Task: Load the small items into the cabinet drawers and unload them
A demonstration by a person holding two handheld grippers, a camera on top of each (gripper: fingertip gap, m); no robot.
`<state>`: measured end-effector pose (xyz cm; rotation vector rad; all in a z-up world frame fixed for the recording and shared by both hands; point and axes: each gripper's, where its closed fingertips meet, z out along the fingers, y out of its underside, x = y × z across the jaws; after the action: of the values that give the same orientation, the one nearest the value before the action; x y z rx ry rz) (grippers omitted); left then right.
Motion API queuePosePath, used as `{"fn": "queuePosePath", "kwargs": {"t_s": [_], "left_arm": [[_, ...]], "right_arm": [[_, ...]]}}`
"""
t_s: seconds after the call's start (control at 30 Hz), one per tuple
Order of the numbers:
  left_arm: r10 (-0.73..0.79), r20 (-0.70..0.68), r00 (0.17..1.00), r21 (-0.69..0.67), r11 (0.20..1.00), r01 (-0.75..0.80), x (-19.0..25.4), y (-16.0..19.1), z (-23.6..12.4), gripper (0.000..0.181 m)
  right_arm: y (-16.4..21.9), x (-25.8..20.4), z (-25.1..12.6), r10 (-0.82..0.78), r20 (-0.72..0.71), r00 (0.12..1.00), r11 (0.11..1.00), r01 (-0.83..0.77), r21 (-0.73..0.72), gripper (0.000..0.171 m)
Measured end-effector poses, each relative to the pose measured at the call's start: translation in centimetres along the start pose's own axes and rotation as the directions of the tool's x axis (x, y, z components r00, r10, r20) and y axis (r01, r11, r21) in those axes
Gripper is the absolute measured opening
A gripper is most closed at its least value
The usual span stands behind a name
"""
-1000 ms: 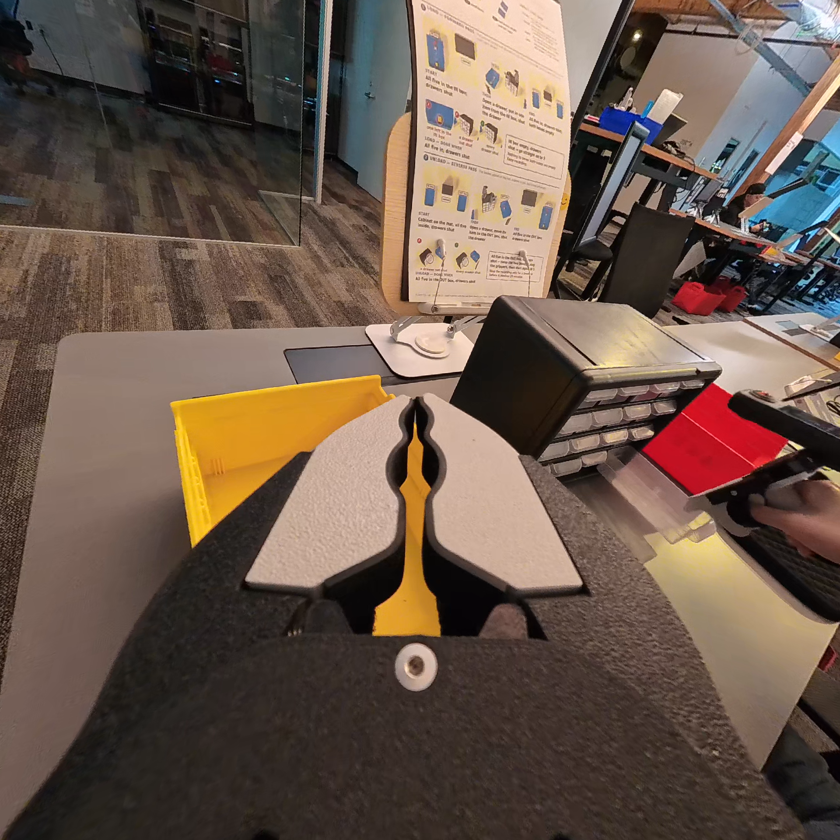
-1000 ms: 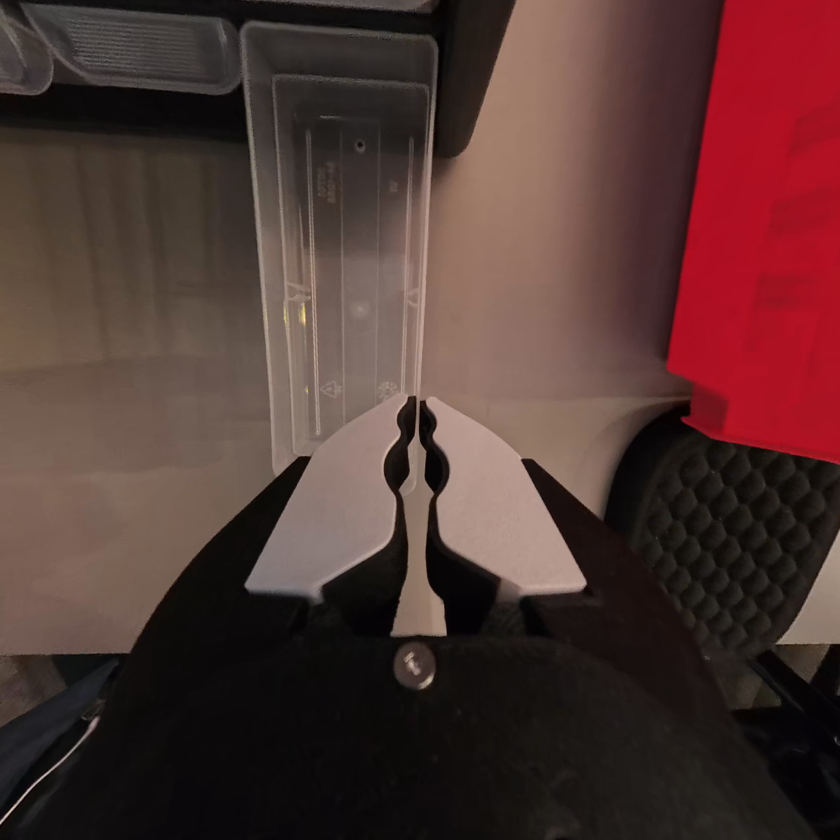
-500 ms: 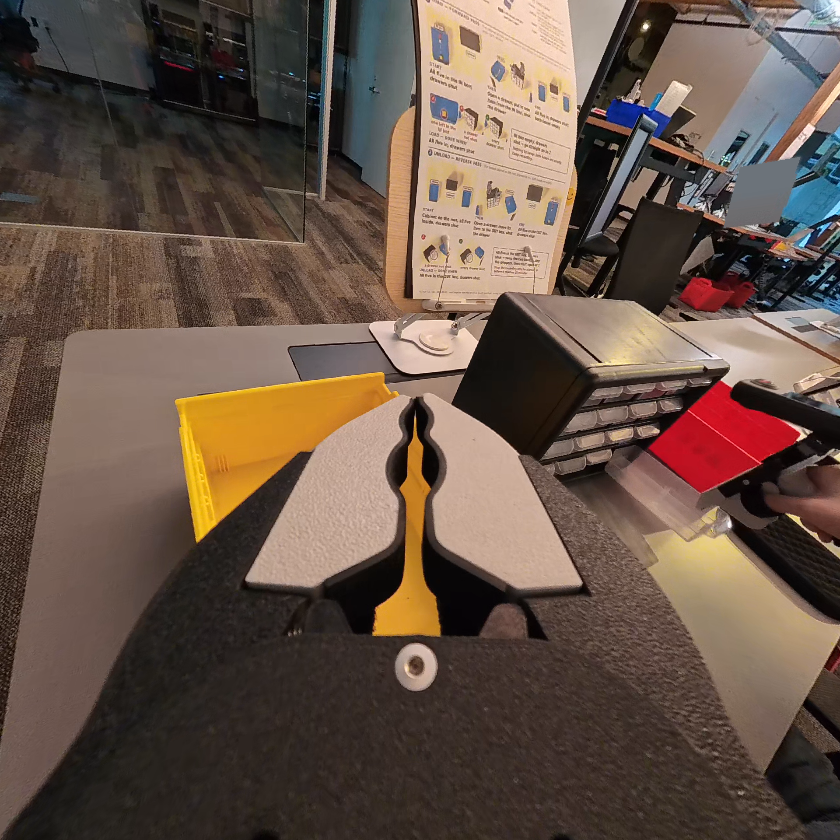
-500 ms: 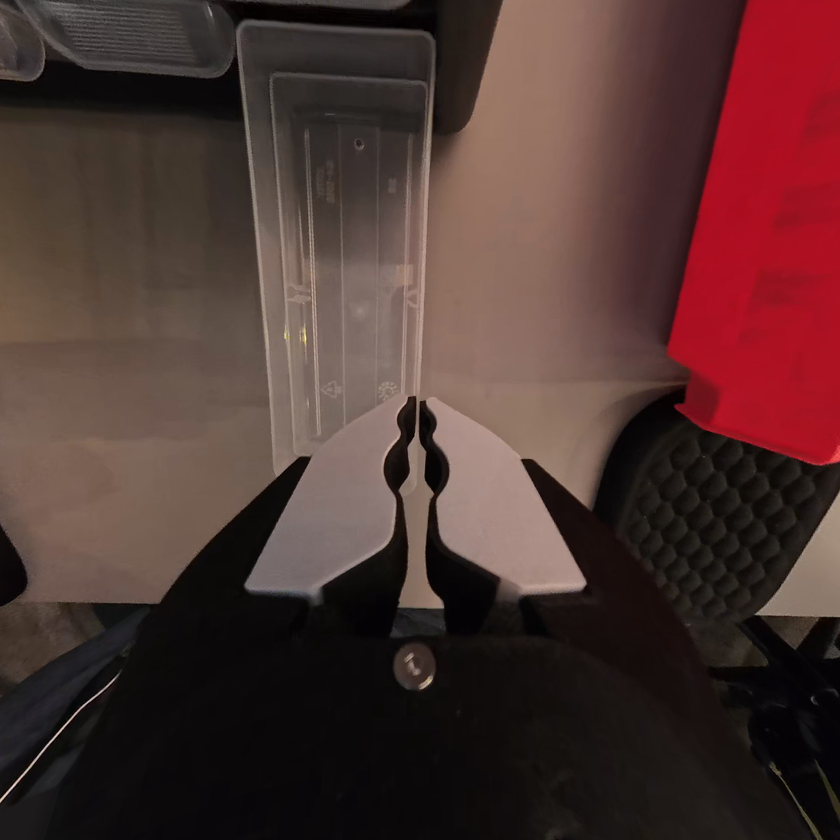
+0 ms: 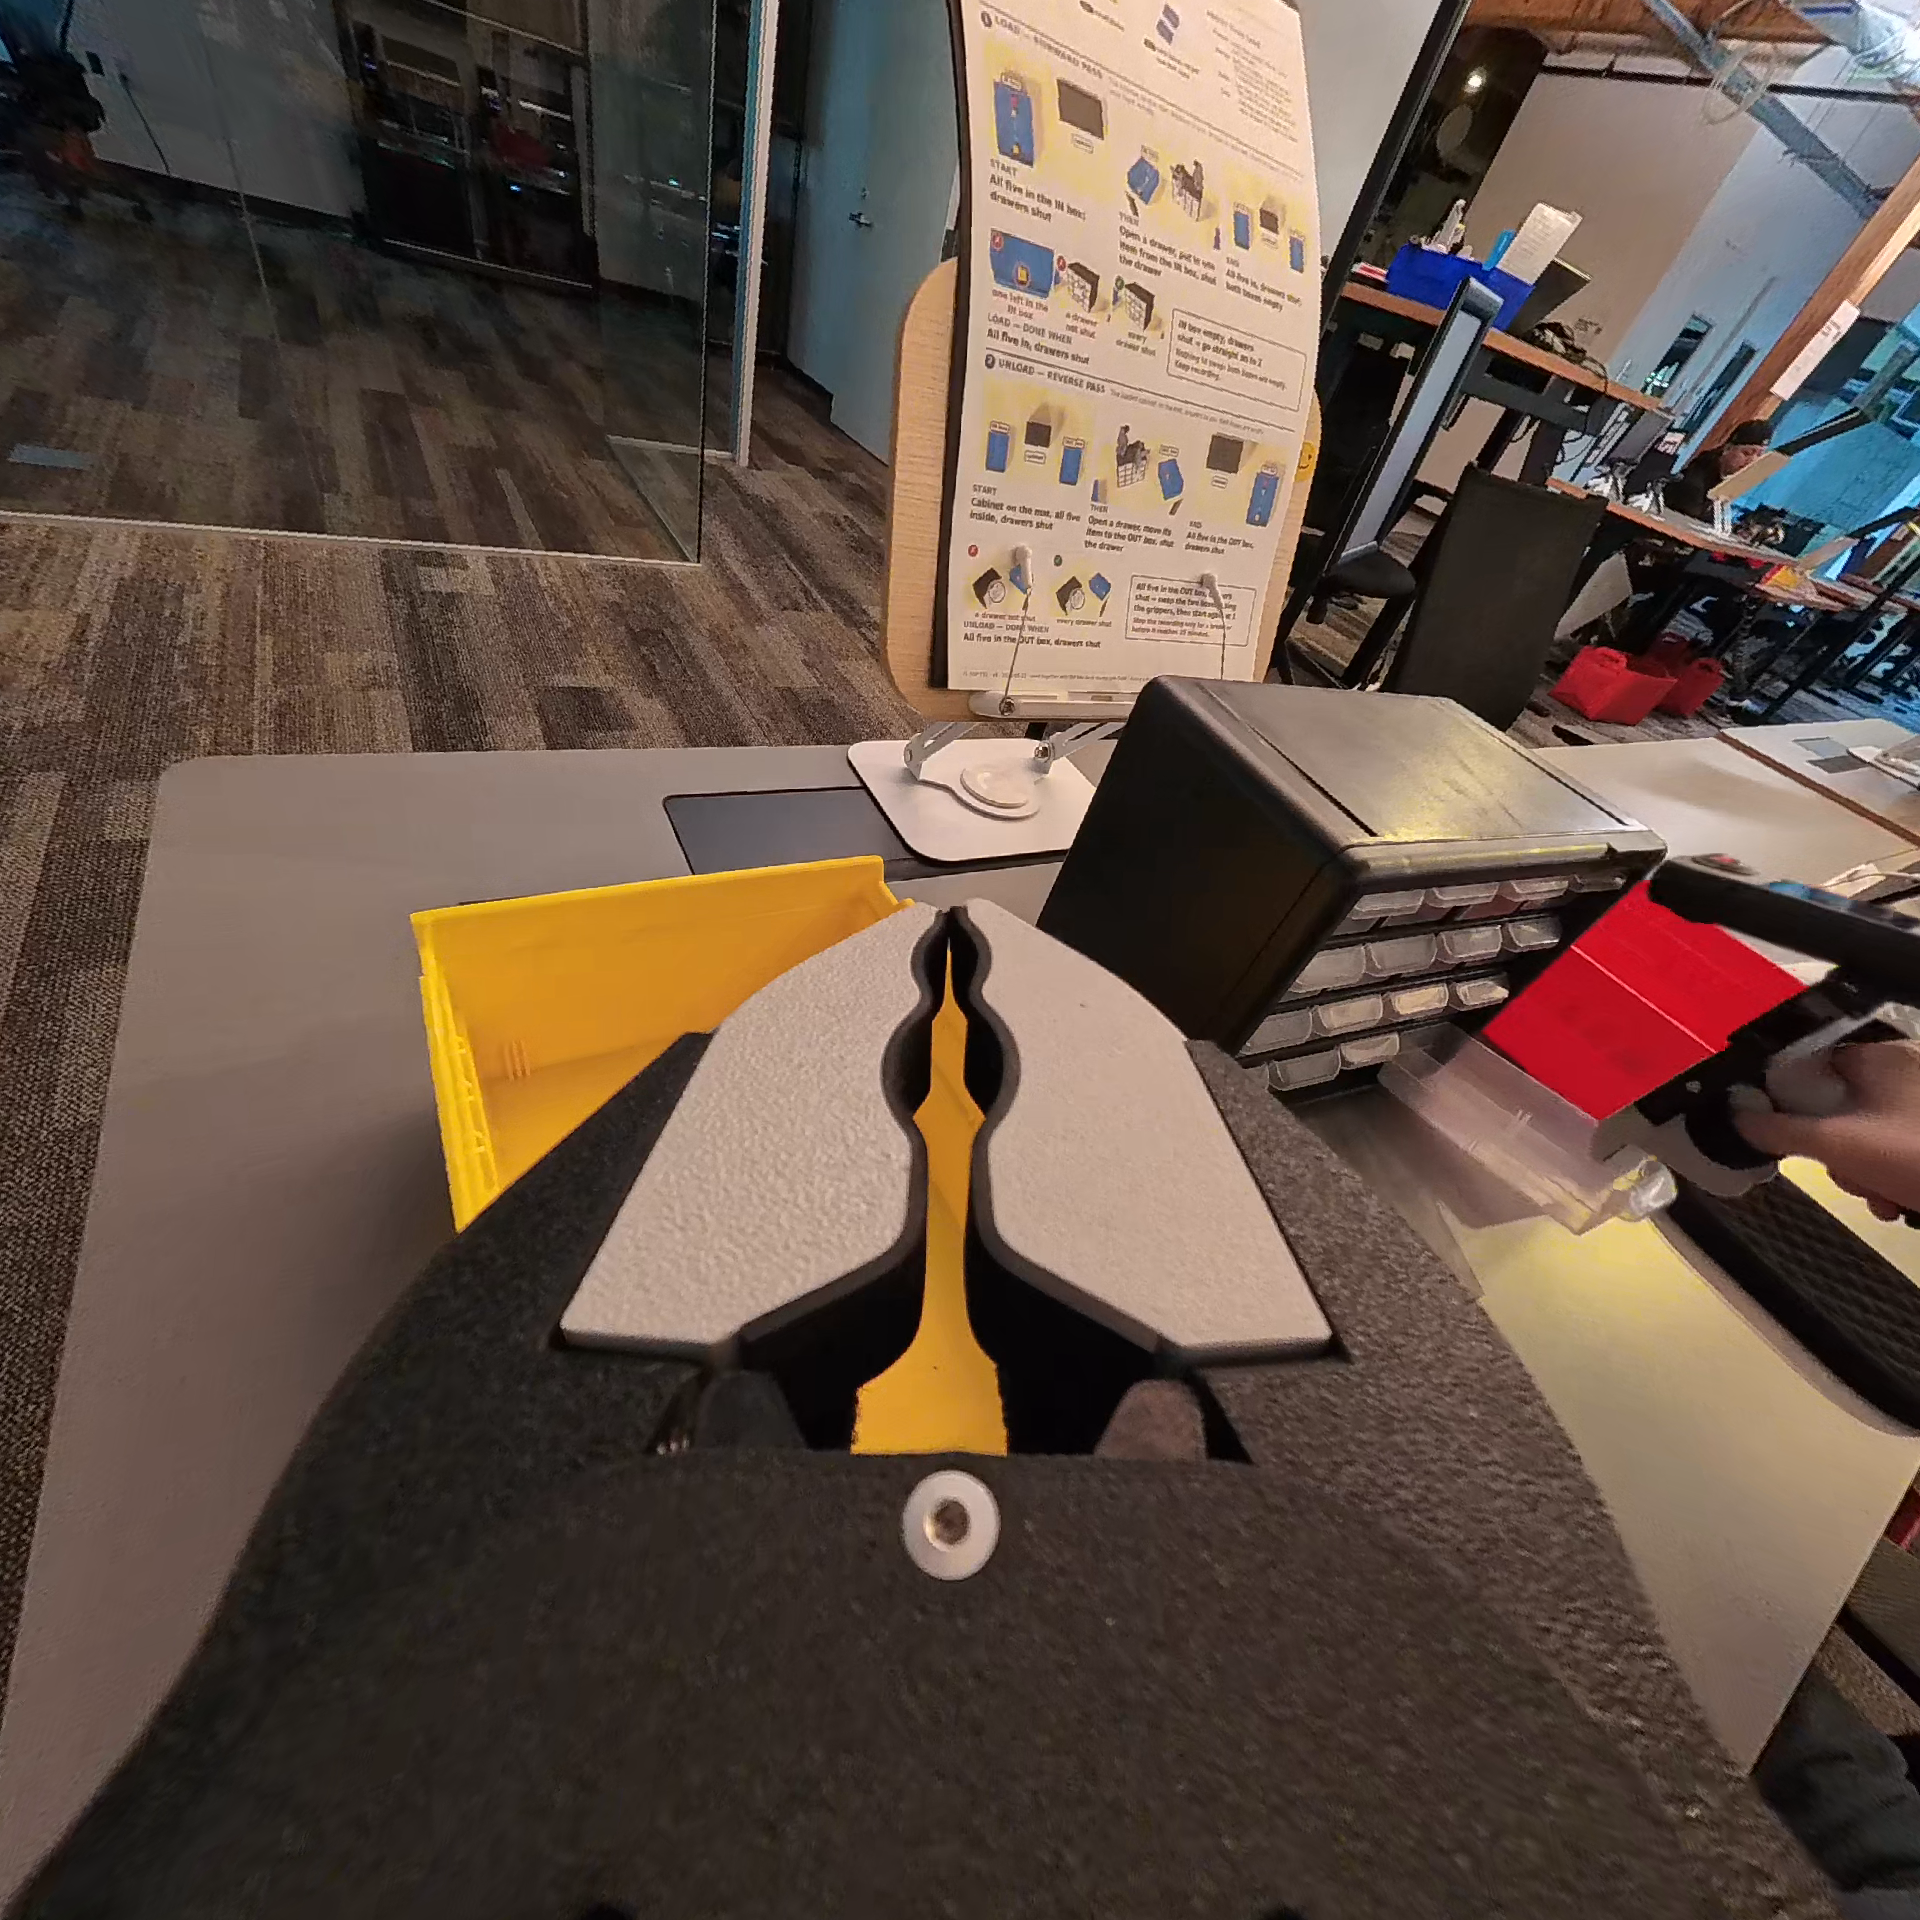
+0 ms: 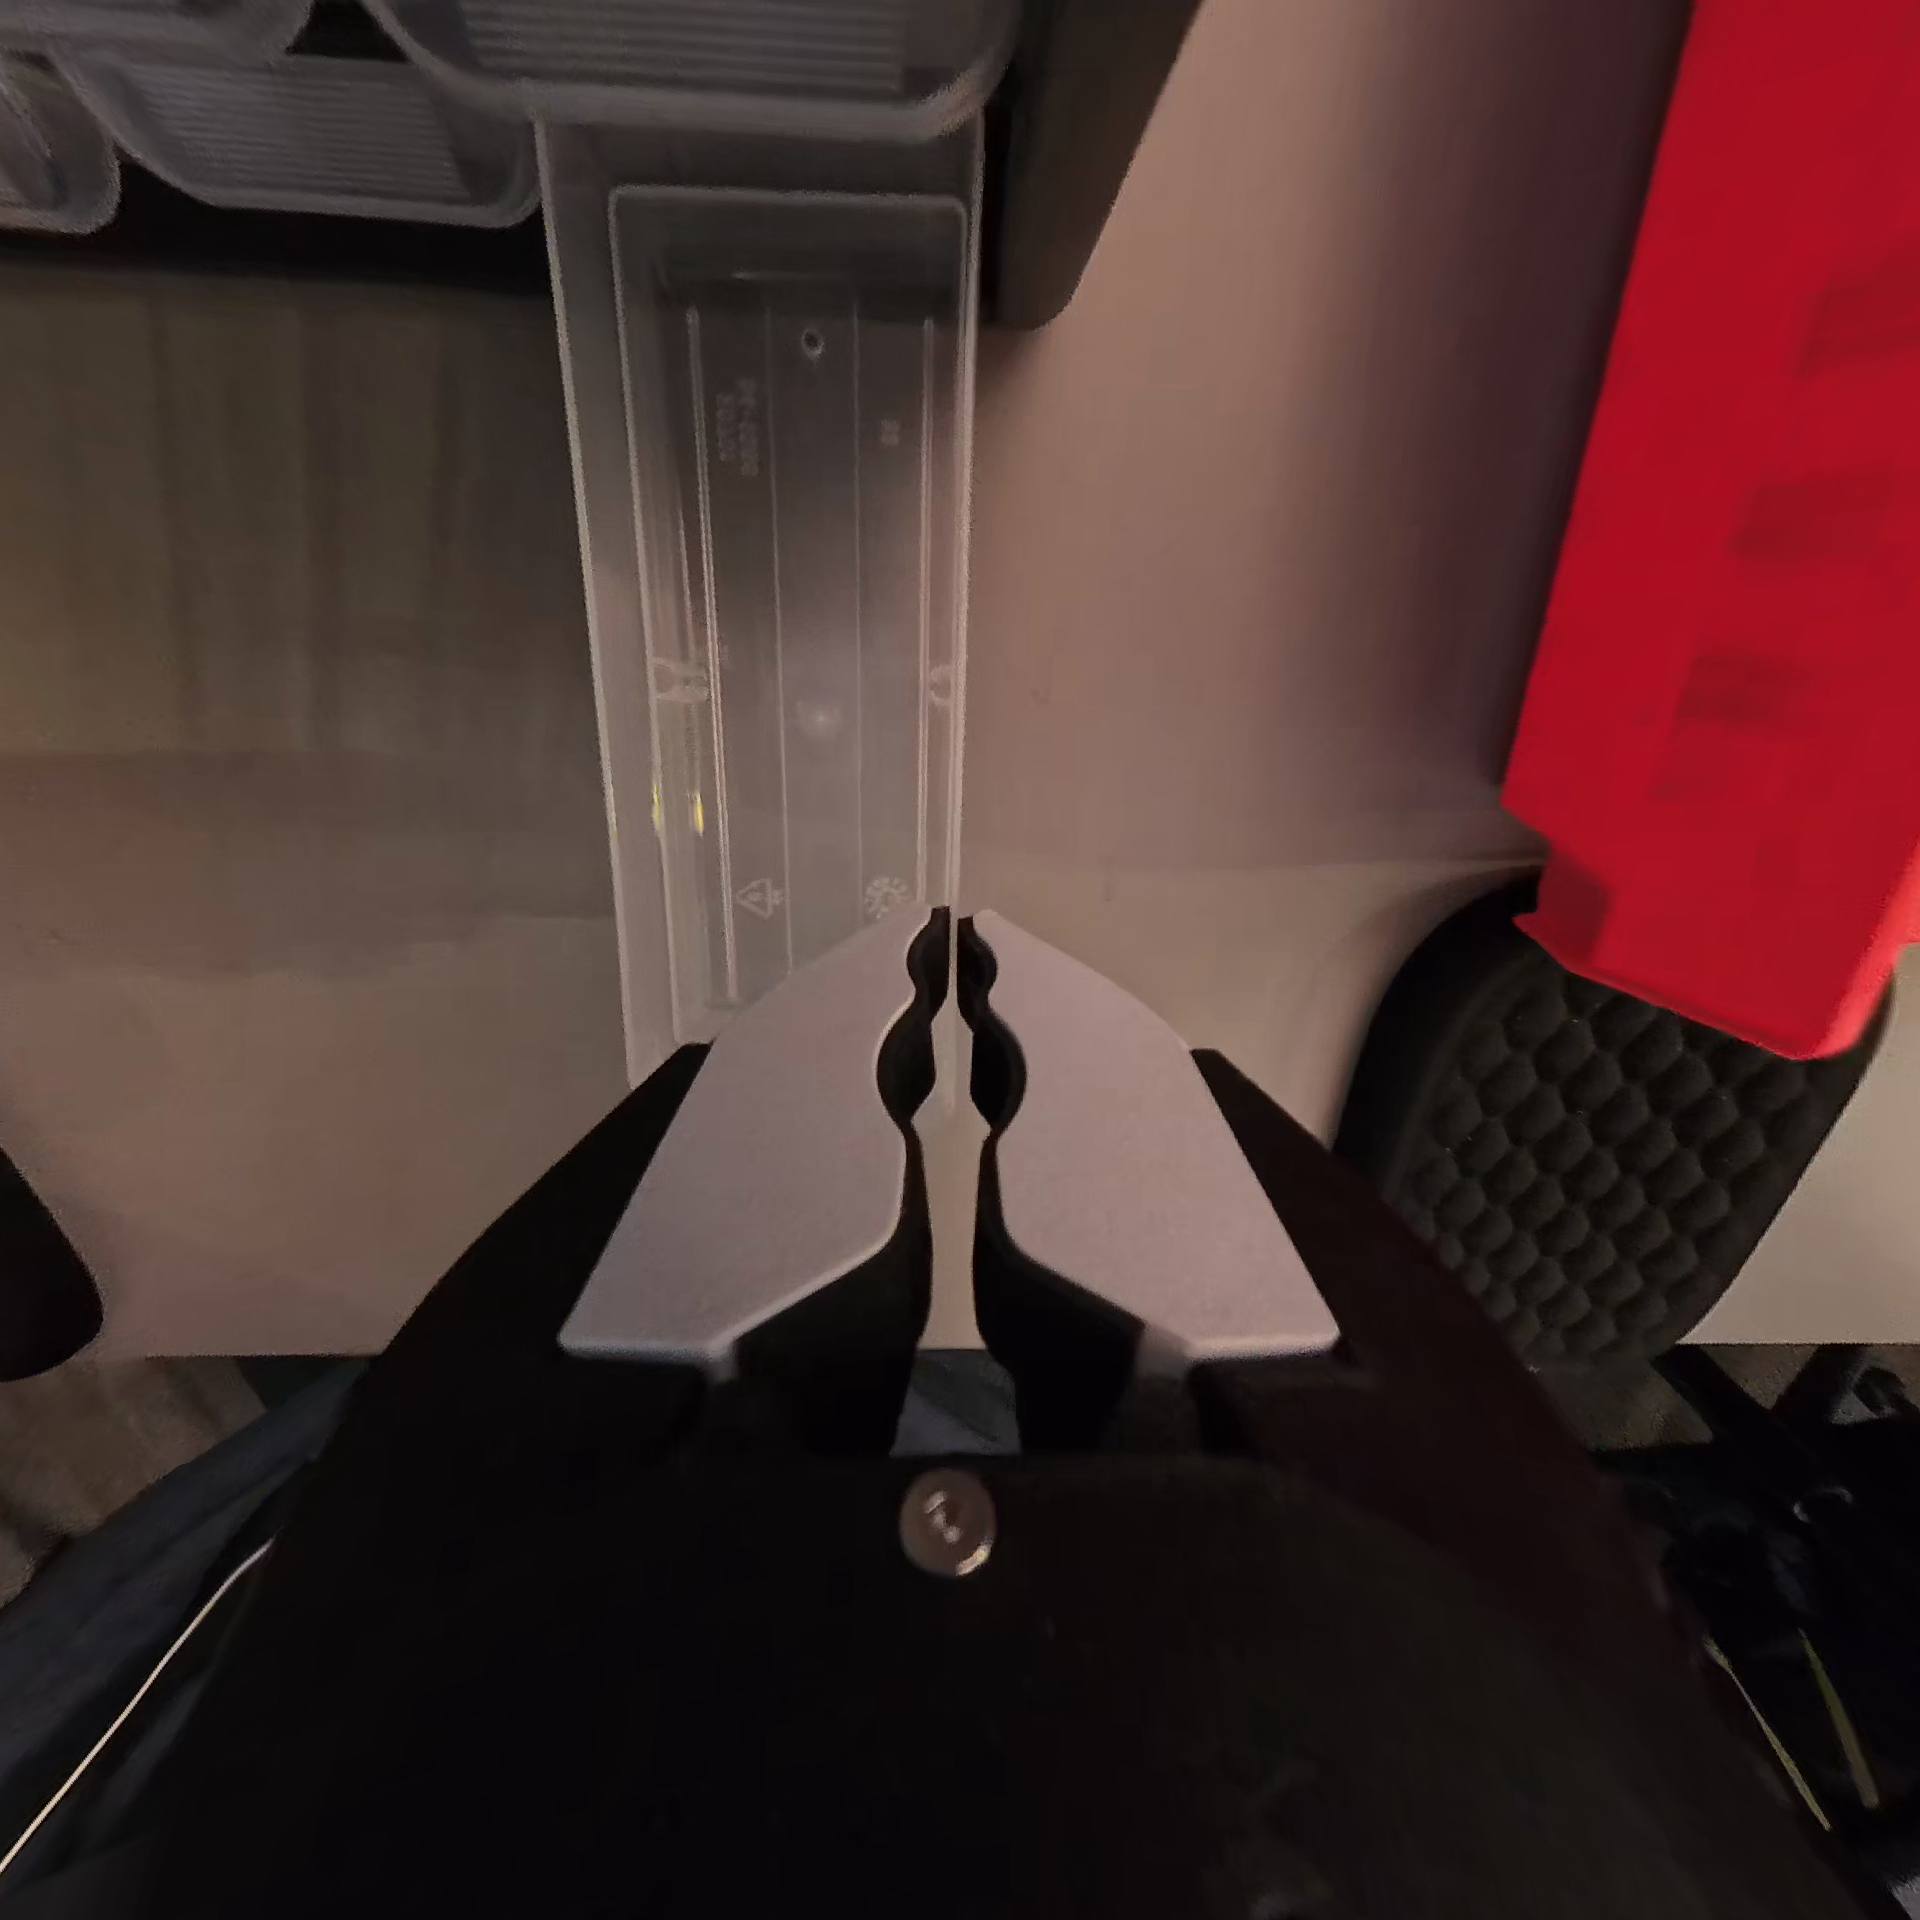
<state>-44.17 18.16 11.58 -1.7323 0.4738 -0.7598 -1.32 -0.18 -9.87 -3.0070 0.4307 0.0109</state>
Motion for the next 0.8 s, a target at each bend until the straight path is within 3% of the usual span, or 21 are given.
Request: {"fn": "queuePosePath", "kwargs": {"t_s": [0.13, 0.43, 0.8], "left_arm": [[0.000, -0.001, 1.000, 0.001, 1.000, 0.000, 0.0, 0.0, 0.0, 0.000], [-0.003, 0.007, 1.000, -0.003, 1.000, 0.003, -0.2, 0.1, 0.1, 0.000], [0.002, 0.027, 1.000, -0.022, 1.000, -0.001, -0.3, 0.3, 0.5, 0.000]], "right_arm": [[-1.5, -0.2, -0.7, 0.036, 0.043, 0.998, 0.993, -0.041, 0.114, 0.002], [-2.1, 0.2, 1.0, -0.023, -0.059, 0.998, 0.980, 0.034, 0.196, 0.002], [-5.0, -0.6, 2.2, -0.065, -0.032, 0.997, 0.939, 0.071, 0.337, 0.003]]}}
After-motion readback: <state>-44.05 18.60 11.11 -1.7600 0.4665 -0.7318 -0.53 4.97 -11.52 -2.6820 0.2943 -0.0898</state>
